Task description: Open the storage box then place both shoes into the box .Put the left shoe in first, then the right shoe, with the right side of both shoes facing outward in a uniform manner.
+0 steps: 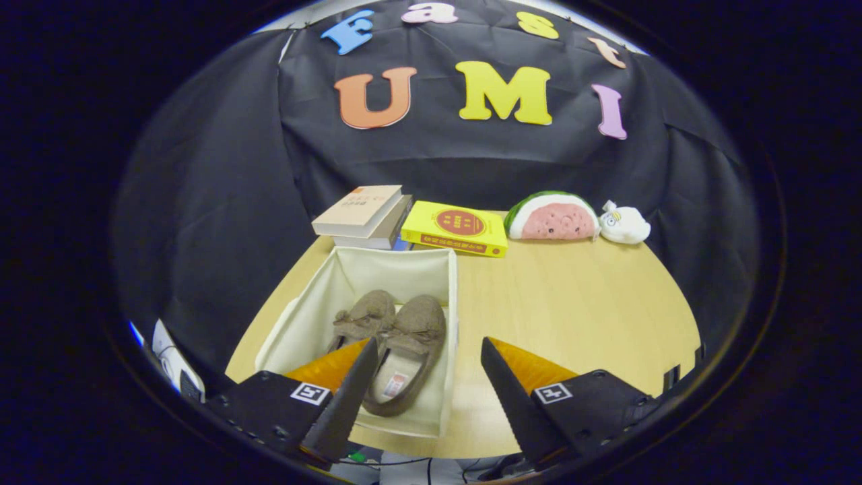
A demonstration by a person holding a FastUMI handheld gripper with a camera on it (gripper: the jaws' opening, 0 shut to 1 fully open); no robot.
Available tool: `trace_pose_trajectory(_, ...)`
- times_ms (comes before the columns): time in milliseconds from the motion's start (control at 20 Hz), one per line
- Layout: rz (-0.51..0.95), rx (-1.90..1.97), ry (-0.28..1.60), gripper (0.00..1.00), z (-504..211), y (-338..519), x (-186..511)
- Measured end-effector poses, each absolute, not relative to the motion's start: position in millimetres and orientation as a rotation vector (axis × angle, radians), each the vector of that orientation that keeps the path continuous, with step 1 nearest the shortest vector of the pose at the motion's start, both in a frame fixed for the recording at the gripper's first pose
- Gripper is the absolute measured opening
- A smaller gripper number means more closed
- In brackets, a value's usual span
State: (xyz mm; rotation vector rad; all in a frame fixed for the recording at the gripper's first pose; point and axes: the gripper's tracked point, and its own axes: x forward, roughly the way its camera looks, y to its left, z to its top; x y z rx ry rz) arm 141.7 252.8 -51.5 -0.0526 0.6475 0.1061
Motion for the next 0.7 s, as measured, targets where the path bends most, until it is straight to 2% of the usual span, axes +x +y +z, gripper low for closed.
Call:
trace_pose_trajectory(250, 0.124, -0.116, 0.517, 0.95, -37, 237, 125)
trace_pose_trajectory(700, -0.04, -0.083, 0.213, 0.96, 9, 171, 85)
